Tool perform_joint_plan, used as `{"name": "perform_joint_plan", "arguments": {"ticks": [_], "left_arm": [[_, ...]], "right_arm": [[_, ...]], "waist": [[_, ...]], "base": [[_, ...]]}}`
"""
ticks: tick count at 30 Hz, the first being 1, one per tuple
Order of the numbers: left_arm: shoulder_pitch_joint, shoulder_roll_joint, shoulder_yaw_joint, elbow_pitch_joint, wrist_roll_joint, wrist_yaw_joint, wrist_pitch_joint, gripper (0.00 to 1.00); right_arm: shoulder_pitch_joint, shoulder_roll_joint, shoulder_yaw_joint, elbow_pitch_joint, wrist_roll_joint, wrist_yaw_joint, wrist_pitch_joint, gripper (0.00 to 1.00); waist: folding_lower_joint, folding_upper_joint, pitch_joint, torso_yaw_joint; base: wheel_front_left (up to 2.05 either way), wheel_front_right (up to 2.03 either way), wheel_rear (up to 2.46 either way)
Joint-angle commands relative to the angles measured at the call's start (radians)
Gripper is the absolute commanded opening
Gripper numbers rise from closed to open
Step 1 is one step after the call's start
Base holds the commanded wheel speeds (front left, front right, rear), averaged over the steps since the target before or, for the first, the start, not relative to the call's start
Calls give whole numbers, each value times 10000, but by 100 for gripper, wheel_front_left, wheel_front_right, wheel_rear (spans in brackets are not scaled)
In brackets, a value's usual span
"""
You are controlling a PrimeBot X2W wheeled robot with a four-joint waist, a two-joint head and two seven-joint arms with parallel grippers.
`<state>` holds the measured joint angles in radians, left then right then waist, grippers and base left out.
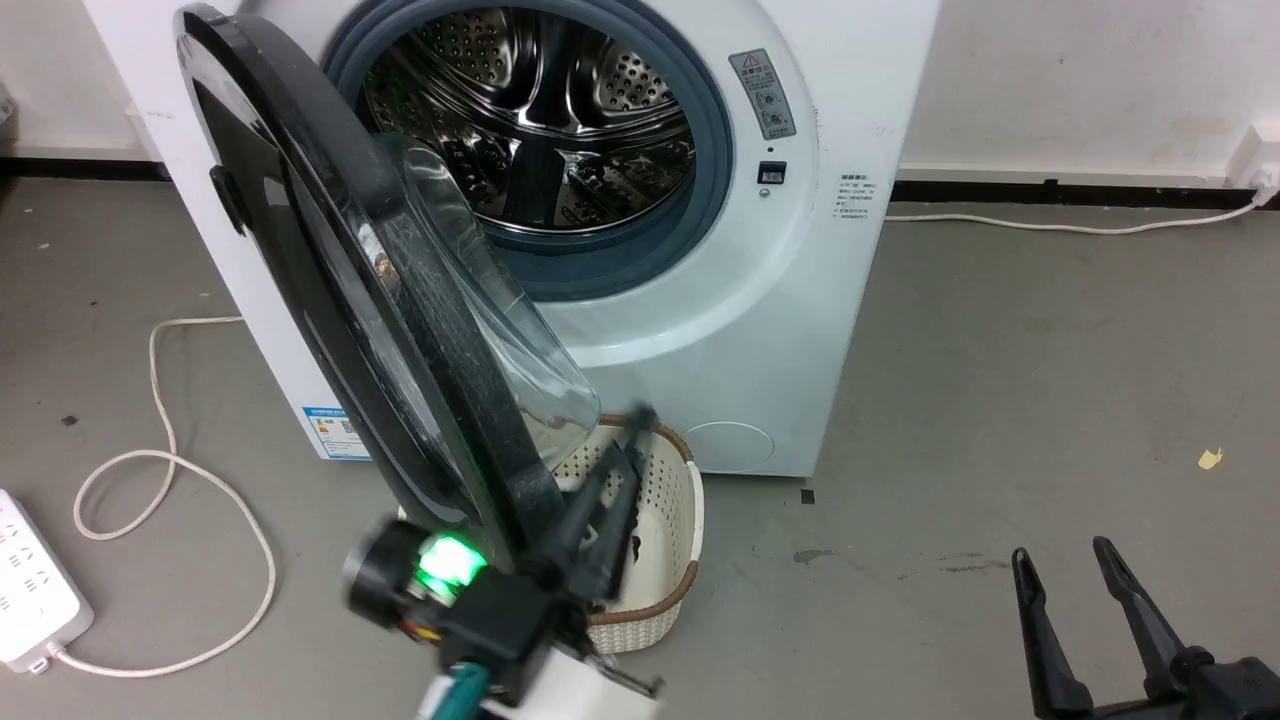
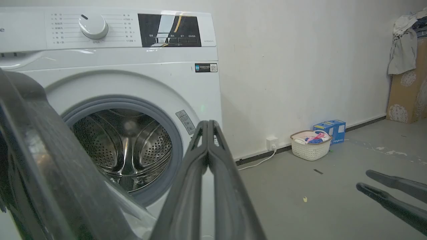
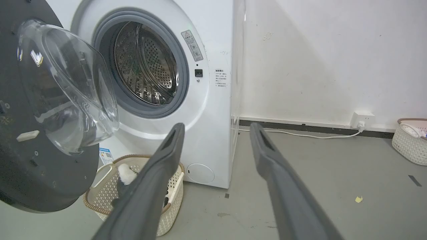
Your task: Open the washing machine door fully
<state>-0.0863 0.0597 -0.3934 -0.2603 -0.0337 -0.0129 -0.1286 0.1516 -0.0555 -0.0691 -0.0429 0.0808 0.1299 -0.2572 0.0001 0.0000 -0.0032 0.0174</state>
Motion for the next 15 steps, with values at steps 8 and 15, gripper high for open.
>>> {"name": "perform_joint_plan", "arguments": {"ticks": [8,15], "left_arm": [[452,-77,-460,1750,-1143,461,626,0],[322,-82,-141,3077,-1587,999,570,0]], "right_arm": [[-202,51,-20,35,153,8,-45,100],[-181,52,29,96,218,8,-45,100]], "waist": [[-1,0,71,-6],[-1,0,122,35]], "base": [[0,0,0],[0,0,0]]}}
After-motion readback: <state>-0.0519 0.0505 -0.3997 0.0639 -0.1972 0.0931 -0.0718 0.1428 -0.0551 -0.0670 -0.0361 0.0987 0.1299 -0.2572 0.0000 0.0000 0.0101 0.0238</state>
